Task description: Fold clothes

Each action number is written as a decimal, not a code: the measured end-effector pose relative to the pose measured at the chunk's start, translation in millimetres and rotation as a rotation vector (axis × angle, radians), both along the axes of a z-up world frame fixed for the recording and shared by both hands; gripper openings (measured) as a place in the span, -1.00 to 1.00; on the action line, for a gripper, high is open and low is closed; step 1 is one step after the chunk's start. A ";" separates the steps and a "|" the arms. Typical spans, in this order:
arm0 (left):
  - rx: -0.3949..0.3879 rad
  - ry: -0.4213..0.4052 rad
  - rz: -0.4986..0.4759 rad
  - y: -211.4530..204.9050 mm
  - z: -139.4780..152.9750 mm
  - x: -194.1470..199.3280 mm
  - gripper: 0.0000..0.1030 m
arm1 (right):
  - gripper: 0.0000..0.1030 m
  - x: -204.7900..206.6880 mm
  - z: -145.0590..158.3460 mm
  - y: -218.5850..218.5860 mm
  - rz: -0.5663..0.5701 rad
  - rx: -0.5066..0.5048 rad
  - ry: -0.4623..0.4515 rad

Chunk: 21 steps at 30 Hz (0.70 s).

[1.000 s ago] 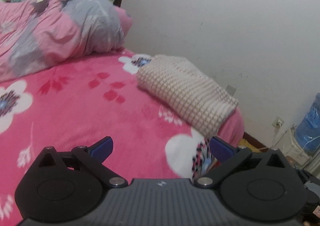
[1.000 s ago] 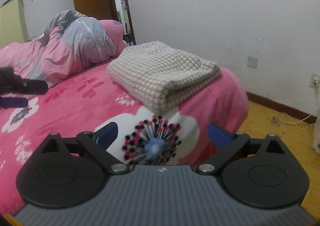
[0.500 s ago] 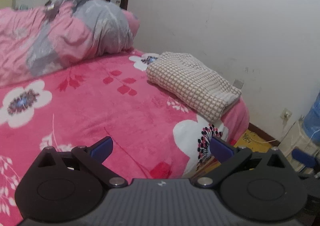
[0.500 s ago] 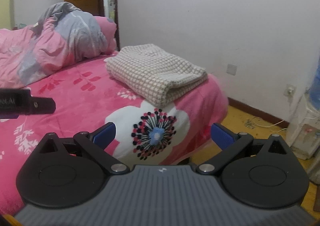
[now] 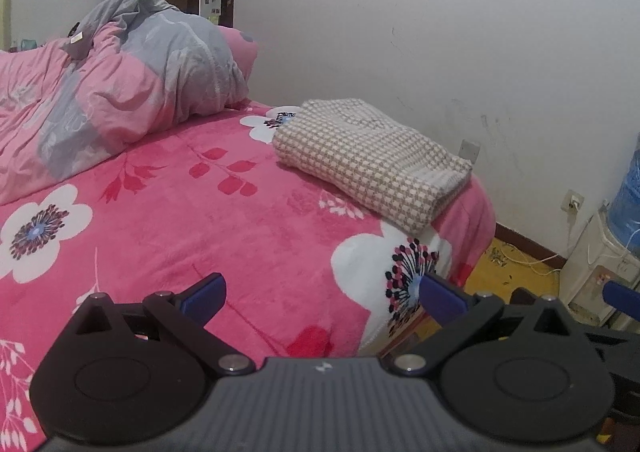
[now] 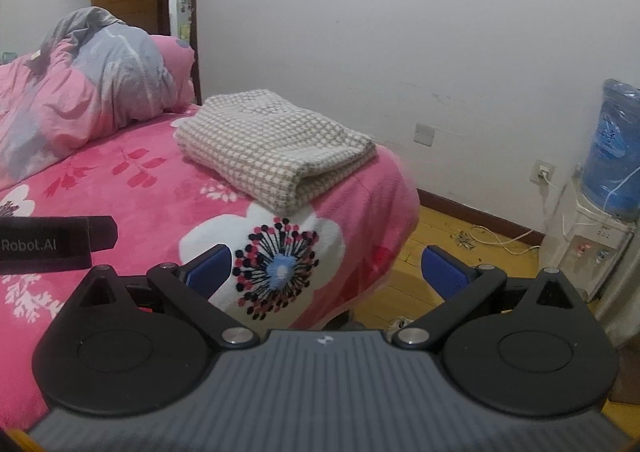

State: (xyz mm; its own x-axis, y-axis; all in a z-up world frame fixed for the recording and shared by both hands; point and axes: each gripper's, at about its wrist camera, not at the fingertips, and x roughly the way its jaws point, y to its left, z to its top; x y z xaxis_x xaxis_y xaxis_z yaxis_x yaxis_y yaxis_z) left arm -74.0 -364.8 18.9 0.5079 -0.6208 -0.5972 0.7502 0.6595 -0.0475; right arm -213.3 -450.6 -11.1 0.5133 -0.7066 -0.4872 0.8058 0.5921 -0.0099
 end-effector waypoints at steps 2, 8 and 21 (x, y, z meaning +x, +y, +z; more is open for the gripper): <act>0.000 -0.001 0.002 -1.3 -0.1 -0.8 1.00 | 0.97 -1.1 -0.1 0.1 -0.005 -0.001 -0.005; -0.022 -0.001 0.001 -1.0 0.0 -2.6 1.00 | 0.97 -5.2 0.5 -2.0 -0.014 0.026 -0.026; -0.022 0.008 -0.013 -5.9 -1.4 -3.8 1.00 | 0.97 -8.5 -2.8 -5.2 -0.036 0.045 -0.009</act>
State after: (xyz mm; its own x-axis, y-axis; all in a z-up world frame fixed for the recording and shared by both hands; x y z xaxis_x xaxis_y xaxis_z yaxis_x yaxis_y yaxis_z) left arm -77.9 -370.7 17.5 0.4947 -0.6405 -0.5874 0.7583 0.6483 -0.0683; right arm -221.7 -455.8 -13.8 0.4926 -0.7023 -0.5139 0.8265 0.5625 0.0234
